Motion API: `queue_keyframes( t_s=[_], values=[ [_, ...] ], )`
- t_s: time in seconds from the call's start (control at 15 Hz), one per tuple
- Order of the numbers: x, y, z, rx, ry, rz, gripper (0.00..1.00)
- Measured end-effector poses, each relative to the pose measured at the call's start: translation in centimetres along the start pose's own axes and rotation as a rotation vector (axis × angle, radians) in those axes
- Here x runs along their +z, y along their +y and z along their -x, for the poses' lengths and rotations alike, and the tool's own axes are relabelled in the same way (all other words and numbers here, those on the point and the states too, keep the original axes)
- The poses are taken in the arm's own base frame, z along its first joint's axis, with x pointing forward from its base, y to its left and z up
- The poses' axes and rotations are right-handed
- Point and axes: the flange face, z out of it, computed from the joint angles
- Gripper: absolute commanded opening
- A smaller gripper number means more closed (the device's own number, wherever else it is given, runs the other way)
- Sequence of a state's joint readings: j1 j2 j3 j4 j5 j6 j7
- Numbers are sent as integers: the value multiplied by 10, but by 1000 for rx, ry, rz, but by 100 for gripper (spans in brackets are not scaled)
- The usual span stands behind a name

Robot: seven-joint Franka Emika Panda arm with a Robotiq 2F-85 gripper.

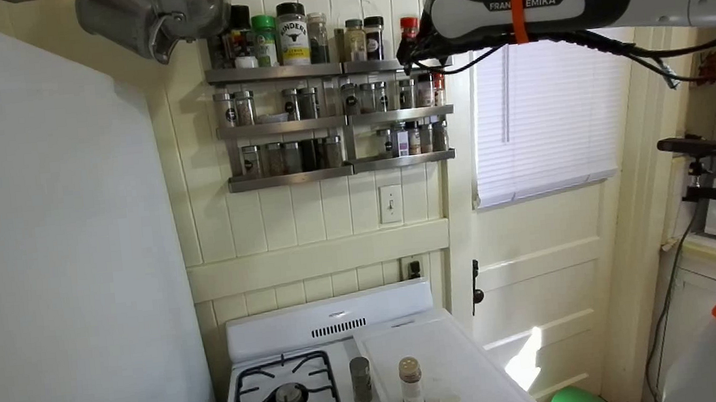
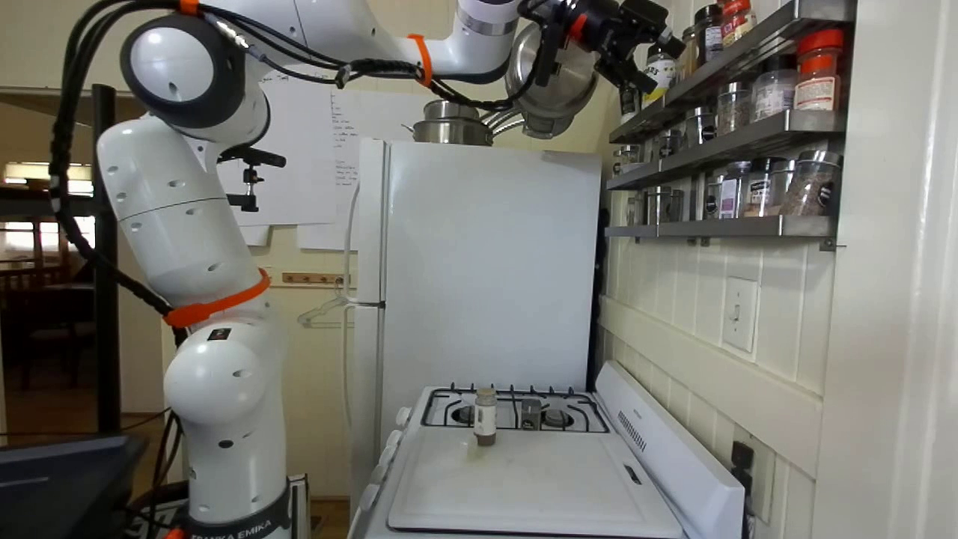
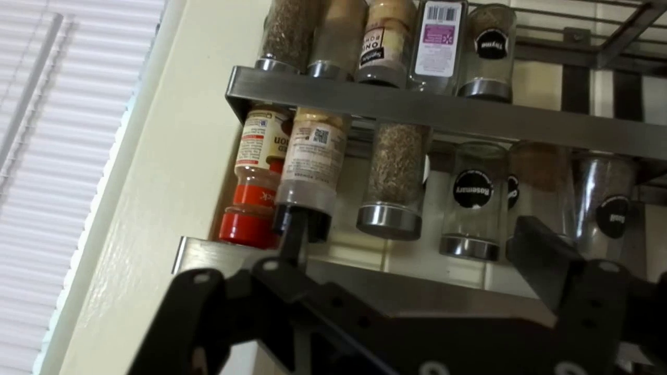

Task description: Put the orange bottle on the shelf

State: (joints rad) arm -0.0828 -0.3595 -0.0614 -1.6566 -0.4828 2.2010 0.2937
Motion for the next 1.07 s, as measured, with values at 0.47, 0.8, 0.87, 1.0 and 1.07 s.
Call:
queue_keyframes(
  t_s=[0.47, 0.8, 0.87, 1.0, 1.07],
  values=[
    [-5, 6, 33, -7, -26, 11, 100],
    [-6, 6, 48, -5, -46, 0, 100],
    [-5, 6, 50, -2, -51, -5, 100],
    [-3, 5, 55, 3, -64, -20, 100],
    [-2, 4, 58, 5, -71, -27, 100]
  ],
)
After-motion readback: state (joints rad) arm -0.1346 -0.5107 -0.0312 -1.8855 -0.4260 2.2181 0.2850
